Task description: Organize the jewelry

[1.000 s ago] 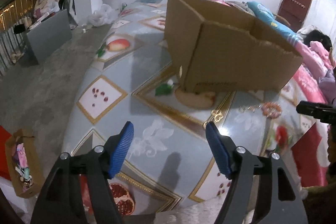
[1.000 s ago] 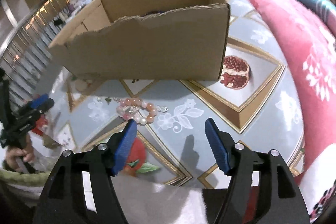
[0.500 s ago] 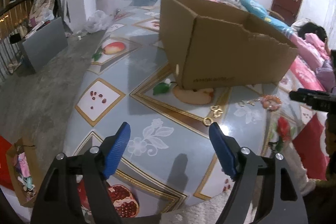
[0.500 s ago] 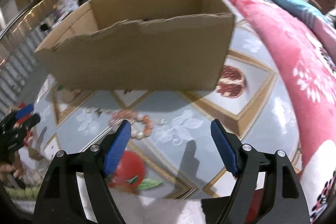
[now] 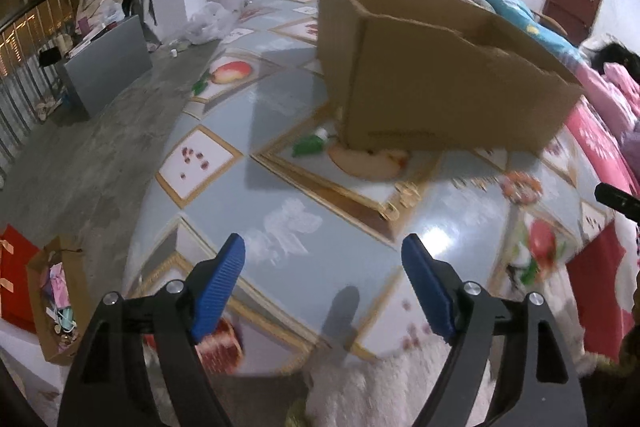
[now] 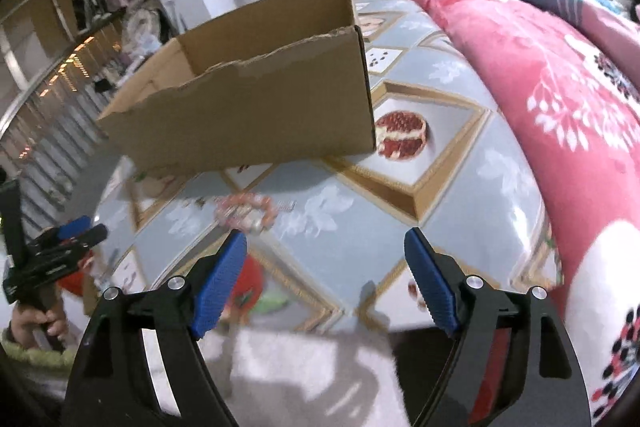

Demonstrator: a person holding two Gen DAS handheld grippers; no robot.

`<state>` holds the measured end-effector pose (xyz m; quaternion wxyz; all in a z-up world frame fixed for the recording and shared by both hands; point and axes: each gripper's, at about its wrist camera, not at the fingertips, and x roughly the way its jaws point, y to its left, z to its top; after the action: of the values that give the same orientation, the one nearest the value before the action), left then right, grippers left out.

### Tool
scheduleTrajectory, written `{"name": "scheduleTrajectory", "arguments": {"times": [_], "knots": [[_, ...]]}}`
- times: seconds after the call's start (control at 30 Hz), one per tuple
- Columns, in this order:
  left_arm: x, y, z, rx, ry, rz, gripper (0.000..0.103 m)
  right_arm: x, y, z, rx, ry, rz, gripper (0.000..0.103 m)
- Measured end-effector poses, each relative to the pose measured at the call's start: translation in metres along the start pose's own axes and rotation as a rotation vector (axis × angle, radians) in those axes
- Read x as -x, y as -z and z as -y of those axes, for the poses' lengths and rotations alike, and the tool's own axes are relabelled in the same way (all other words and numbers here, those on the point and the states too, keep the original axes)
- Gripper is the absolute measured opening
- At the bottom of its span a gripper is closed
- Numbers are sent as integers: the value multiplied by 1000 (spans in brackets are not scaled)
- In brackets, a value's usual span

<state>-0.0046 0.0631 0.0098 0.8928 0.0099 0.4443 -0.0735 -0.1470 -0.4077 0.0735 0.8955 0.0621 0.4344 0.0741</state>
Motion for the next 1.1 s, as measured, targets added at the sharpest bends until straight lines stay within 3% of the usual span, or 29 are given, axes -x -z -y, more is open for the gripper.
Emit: {"name": "scheduleTrajectory", "arguments": {"times": [0.13, 0.33, 0.43, 0.53, 0.63, 0.73, 0.87, 1.1], "knots": [[20, 28, 4, 17, 66, -32, 79, 20, 30, 9, -10, -70, -20, 76], [26, 78, -14, 190, 247, -119, 78, 8, 54, 19, -90, -95, -111, 64], [13, 84, -22, 255, 296, -145, 70, -5, 56, 27, -143, -118, -144, 57], [-2, 80, -17, 223, 262, -183, 58, -24, 53, 24, -99, -36, -205, 45], [-11, 74, -1, 133, 219, -206, 52, -36, 51, 19, -69, 0, -251, 36], [-15, 68, 13, 79, 180, -207, 47, -40, 43, 13, -63, -7, -271, 32], [-16, 57, 12, 97, 147, -198, 46, -44, 36, 11, -66, -11, -304, 29], [-22, 48, 7, 128, 168, -245, 46, -49, 19, 5, -60, -26, -315, 28]]}}
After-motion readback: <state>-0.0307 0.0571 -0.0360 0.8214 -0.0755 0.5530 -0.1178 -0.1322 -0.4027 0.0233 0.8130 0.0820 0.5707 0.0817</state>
